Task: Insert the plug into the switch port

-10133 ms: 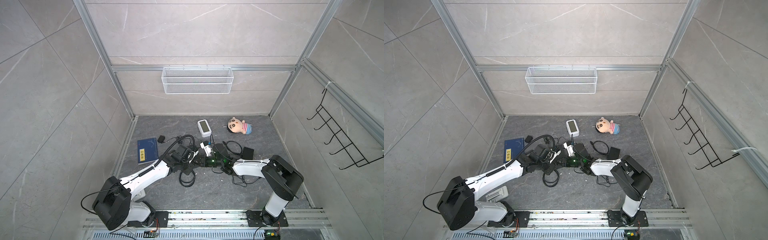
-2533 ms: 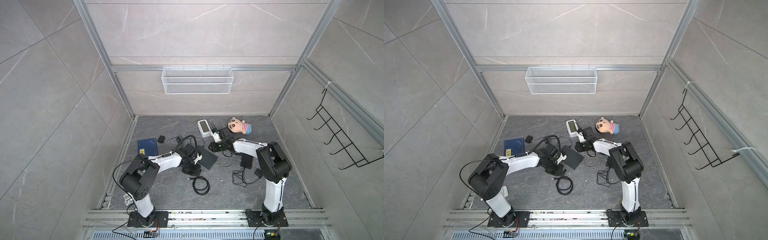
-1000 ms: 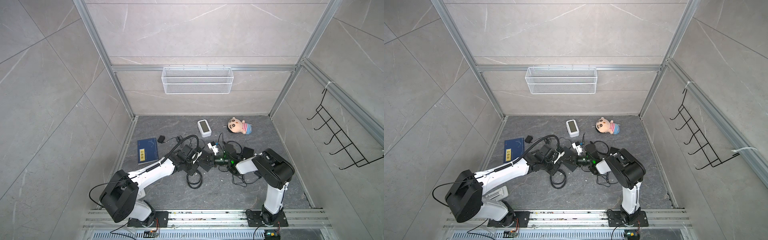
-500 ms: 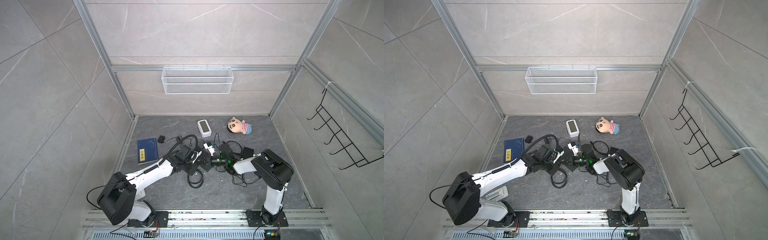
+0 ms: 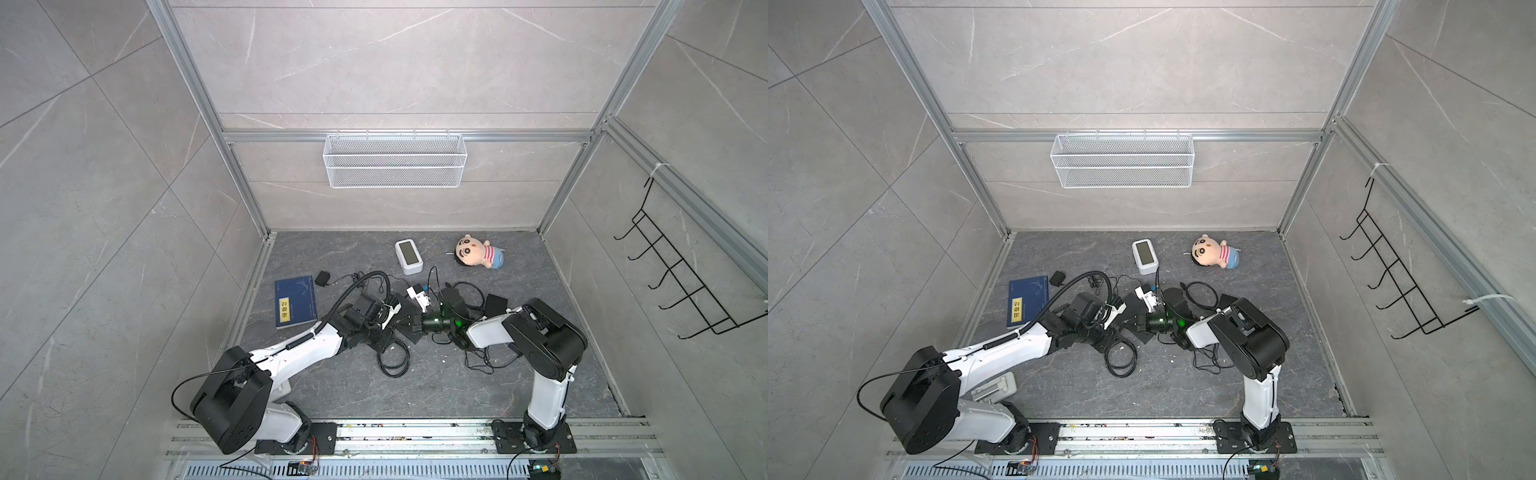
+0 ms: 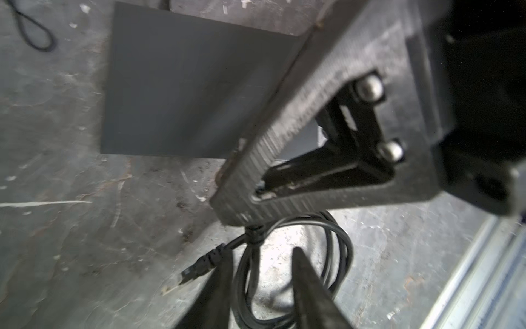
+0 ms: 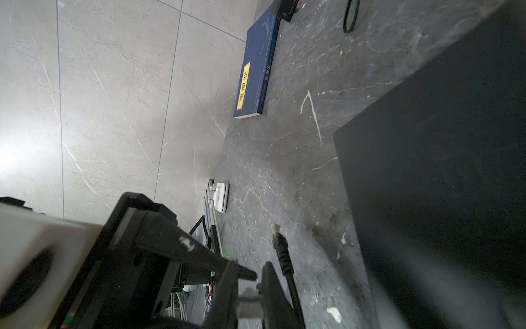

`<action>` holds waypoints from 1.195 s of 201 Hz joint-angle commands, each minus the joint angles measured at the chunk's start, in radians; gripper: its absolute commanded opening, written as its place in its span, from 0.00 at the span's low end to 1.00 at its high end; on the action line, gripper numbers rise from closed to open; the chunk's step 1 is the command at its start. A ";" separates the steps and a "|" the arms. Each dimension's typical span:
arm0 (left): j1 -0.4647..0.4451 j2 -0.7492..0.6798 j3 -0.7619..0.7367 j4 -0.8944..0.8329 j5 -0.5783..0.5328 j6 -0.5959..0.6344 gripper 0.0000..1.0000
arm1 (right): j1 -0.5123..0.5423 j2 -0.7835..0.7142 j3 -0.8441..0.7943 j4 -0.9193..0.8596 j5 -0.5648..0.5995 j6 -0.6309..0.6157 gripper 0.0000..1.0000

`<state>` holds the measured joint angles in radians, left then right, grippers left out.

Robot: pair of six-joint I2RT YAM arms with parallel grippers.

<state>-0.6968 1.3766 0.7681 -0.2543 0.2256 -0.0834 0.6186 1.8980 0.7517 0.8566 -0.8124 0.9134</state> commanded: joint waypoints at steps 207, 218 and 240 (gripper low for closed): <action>0.133 -0.082 -0.182 0.451 0.447 -0.187 0.09 | 0.001 -0.080 -0.056 0.205 -0.110 -0.033 0.14; 0.134 -0.080 -0.181 0.455 0.447 -0.189 0.08 | 0.000 -0.079 -0.055 0.207 -0.112 -0.032 0.17; 0.136 -0.078 -0.167 0.421 0.421 -0.179 0.05 | -0.006 -0.072 -0.054 0.212 -0.120 -0.016 0.23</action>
<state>-0.5625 1.2949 0.5804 0.1535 0.6315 -0.2653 0.6167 1.8194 0.7021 1.0046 -0.9100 0.8757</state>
